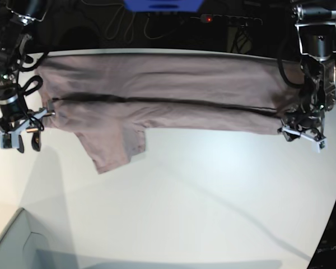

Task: Layout the t-shirt on the table in an organized manner, then fold the t-shirt properly
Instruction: 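Lower the folded hem with both grippers and smooth the fold flat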

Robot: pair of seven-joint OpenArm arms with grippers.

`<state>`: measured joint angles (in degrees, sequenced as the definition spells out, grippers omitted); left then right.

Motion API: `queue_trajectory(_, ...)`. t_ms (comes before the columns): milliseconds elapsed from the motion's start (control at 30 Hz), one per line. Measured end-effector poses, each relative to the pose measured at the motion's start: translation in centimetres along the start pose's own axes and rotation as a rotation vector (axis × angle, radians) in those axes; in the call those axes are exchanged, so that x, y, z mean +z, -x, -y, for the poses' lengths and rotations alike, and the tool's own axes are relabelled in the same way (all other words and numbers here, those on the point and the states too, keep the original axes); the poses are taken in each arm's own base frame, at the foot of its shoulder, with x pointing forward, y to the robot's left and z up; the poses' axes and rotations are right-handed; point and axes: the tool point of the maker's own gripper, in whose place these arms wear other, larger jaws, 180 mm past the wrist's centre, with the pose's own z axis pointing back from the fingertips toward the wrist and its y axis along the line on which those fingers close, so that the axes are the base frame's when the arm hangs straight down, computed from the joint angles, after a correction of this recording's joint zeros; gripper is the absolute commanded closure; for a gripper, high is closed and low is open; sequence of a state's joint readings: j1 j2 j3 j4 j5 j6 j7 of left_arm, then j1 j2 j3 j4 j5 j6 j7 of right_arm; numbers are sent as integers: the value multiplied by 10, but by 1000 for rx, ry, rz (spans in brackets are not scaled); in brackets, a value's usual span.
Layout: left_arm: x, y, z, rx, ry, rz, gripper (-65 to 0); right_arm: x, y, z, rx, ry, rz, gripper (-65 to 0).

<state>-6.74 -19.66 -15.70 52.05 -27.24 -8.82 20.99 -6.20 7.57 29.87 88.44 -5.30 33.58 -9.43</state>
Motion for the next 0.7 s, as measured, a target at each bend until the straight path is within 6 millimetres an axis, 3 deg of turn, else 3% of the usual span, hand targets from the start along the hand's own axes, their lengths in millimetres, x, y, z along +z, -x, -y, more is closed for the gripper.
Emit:
queue_trajectory(67, -1, -2, 2, 0, 1, -5, -179, -4, -4, 0, 21, 1, -4, -277)
queue_trajectory(267, -2, -11, 6, 2, 9, 7, -107, -15, -6, -25, 42, -66, -10, -277)
queue_trajectory(400, -2, -10, 4, 4, 6, 7, 0, -38, 17, -31, 32, -95, -108, -278)
queue_trajectory(467, -2, -11, 5, 4, 9, 9, -4, -46, 34, -31, 45, -102, -190, -278)
queue_trajectory(567, -2, -12, 4, 2, 7, 9, -8, -54, 41, -32, 39, -106, -222, -279)
queue_trajectory(700, -2, -12, 3, 1, 5, 11, -9, -67, 44, -53, 63, -166, -248, -279)
